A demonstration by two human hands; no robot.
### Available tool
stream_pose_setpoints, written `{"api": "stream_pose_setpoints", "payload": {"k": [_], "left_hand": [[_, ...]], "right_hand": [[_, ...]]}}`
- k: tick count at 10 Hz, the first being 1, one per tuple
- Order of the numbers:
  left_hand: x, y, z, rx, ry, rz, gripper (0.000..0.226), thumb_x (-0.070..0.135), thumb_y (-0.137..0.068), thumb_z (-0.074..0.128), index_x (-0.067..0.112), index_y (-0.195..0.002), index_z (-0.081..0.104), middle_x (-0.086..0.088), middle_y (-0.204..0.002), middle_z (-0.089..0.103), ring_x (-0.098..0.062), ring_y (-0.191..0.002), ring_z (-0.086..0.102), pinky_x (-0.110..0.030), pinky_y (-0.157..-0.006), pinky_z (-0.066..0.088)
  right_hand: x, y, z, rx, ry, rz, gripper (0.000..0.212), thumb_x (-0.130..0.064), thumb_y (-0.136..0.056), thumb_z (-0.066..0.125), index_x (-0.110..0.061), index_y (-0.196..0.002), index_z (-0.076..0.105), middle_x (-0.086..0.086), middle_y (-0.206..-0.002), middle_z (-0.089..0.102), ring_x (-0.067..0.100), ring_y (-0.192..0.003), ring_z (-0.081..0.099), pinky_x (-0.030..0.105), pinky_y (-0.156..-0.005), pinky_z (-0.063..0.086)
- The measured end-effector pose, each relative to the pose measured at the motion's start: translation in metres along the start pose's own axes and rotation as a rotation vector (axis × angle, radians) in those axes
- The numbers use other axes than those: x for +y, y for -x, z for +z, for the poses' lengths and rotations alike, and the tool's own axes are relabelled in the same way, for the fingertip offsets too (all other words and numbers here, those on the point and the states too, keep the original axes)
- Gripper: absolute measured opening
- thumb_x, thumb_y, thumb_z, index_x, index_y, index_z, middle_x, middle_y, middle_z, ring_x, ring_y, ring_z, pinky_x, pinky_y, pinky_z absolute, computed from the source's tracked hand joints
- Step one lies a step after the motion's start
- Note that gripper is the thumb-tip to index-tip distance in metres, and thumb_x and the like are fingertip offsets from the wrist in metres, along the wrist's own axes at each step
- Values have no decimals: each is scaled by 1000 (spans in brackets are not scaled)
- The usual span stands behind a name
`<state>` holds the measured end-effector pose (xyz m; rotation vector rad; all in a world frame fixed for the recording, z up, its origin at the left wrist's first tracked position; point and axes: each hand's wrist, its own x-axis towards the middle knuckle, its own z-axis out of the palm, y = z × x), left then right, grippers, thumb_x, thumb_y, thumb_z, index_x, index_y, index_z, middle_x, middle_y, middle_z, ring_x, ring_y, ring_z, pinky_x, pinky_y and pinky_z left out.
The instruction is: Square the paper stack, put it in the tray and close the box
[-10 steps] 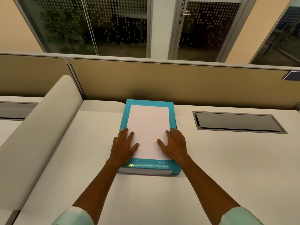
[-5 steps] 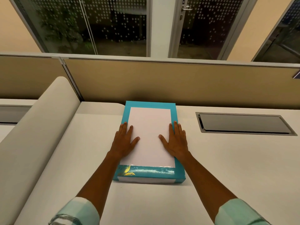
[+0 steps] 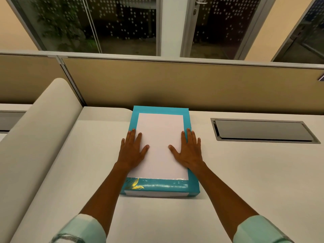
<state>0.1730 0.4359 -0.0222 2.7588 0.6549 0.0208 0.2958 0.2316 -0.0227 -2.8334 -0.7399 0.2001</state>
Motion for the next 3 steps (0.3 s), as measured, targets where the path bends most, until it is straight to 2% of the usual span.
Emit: {"api": "stream_pose_setpoints", "payload": {"k": [1, 2, 3], "left_hand": [[1, 0, -4, -45, 31, -5, 73, 55, -95, 38, 15, -153, 18, -9, -165, 1, -29, -152, 2, -52, -122, 11], [4, 2, -9, -19, 52, -8, 77, 57, -94, 38, 16, -154, 12, -8, -165, -2, -28, -152, -2, -51, -122, 8], [14, 8, -16, 77, 43, 24, 82, 63, -91, 35, 20, -155, 7, -7, -165, -4, -27, -152, -3, -51, -122, 6]], "right_hand": [[2, 0, -4, -39, 32, 7, 92, -77, -82, 23, -21, -151, 0, 3, -162, -8, 28, -149, -6, 52, -118, 0], [2, 2, -10, -37, 53, 6, 89, -77, -82, 20, -26, -151, -4, 1, -161, -12, 28, -149, -8, 54, -118, -3], [1, 8, -18, 67, 26, 10, 88, -77, -81, 20, -30, -151, -3, 0, -161, -10, 28, -149, -6, 54, -118, -1]]}}
